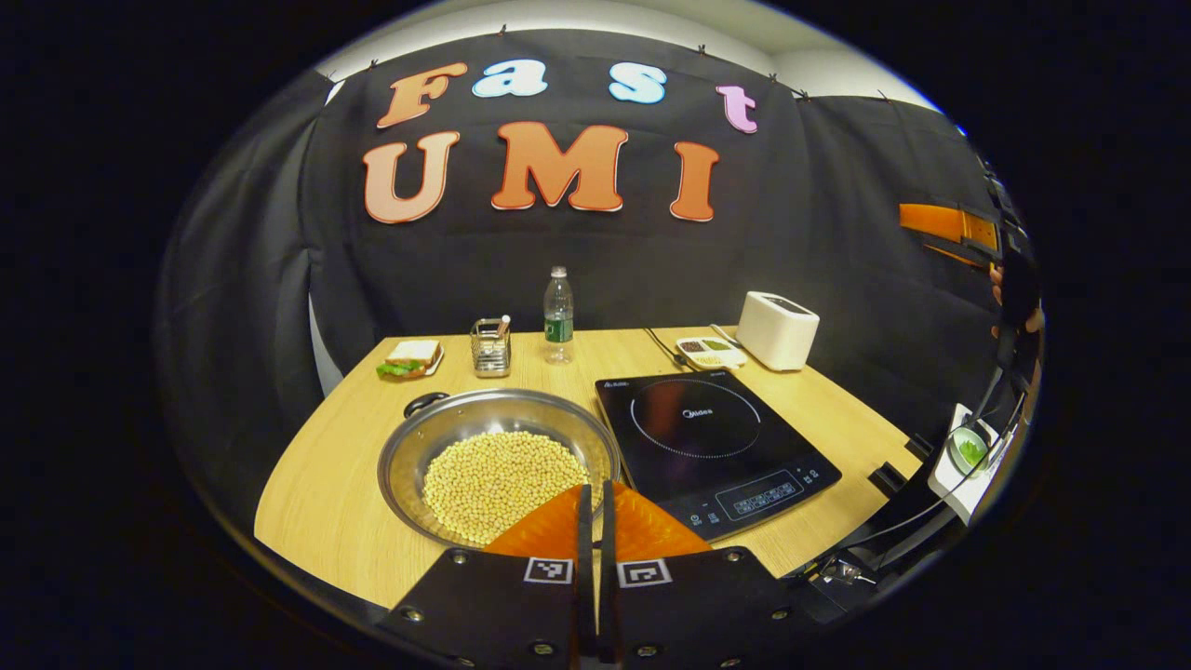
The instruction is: First push the handle of the pot to place it horizontally, then grasp the pot with both hands and set it on the induction cooktop.
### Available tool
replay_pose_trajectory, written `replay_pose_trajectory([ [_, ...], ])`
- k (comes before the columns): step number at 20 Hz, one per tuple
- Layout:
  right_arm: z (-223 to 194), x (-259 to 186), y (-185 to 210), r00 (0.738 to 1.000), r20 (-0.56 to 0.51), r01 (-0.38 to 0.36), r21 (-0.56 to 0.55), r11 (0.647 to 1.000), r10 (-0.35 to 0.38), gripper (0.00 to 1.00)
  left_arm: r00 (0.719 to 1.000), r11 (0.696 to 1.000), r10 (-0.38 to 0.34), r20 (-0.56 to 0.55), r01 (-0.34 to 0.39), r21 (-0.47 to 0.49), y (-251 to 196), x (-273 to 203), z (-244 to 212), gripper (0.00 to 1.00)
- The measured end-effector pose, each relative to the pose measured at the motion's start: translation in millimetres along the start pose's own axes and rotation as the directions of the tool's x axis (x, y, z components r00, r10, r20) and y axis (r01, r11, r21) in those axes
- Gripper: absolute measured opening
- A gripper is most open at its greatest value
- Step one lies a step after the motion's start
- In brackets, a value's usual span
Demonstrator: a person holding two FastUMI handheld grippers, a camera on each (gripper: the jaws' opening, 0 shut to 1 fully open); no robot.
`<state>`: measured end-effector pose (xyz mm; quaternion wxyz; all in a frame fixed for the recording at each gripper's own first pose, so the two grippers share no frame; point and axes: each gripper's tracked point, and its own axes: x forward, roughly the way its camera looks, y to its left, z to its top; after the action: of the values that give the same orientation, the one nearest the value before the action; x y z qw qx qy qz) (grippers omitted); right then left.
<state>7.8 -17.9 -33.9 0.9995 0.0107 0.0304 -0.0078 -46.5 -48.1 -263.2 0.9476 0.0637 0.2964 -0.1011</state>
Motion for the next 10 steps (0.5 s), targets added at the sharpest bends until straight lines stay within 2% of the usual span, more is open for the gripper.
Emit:
replay_pose_trajectory([
  [10, -4.7, -3.5, 11.1, 1.0, -0.004, -0.011, -0.013, 1.0, 0.011, 0.94, 0.985, 1.0, -0.013, -0.169, 0.015, 0.013, -1.2, 13.1, -72.7, 0.03],
])
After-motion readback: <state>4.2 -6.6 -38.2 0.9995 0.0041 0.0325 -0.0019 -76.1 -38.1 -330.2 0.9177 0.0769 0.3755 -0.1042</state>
